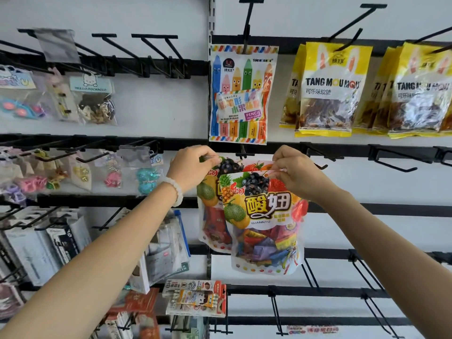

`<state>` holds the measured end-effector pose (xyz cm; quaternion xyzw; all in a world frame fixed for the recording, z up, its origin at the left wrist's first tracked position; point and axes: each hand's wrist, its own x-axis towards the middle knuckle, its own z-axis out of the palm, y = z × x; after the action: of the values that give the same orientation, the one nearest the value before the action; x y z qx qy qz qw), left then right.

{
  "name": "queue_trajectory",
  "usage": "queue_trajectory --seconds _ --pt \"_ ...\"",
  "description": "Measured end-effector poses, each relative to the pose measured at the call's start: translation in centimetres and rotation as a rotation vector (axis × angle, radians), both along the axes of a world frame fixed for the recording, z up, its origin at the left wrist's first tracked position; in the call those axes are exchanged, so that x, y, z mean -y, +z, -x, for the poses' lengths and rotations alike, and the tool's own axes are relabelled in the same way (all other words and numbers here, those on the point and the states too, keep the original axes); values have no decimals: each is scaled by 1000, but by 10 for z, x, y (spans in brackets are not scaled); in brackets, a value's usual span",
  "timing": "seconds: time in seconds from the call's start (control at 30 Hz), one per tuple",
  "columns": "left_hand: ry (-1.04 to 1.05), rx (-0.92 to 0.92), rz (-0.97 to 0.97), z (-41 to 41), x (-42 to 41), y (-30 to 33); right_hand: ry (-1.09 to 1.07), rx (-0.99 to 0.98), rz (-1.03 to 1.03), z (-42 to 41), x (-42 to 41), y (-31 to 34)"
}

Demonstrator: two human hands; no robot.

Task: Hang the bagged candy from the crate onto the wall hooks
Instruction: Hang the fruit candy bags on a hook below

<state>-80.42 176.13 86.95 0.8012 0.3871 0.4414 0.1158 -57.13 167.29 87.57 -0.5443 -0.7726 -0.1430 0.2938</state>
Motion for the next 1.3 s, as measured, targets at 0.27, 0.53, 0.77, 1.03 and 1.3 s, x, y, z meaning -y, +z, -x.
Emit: queue_trajectory --seconds 0.27,0.53,0.77,1.03,1.3 --pt "-37 24 -33 -6 0 5 -20 -20 -62 -9 -5 3" --pt "-31 3 -5 -11 -13 2 -12 -69 -32 -10 -18 0" --pt "-113 63 -12 -13 -14 5 -16 -80 -20 -14 -21 5" --pt "-160 83 50 -16 -18 2 24 -85 16 -13 -23 4" --pt "7 38 119 -27 -41 -20 -23 -111 118 -20 -39 -12"
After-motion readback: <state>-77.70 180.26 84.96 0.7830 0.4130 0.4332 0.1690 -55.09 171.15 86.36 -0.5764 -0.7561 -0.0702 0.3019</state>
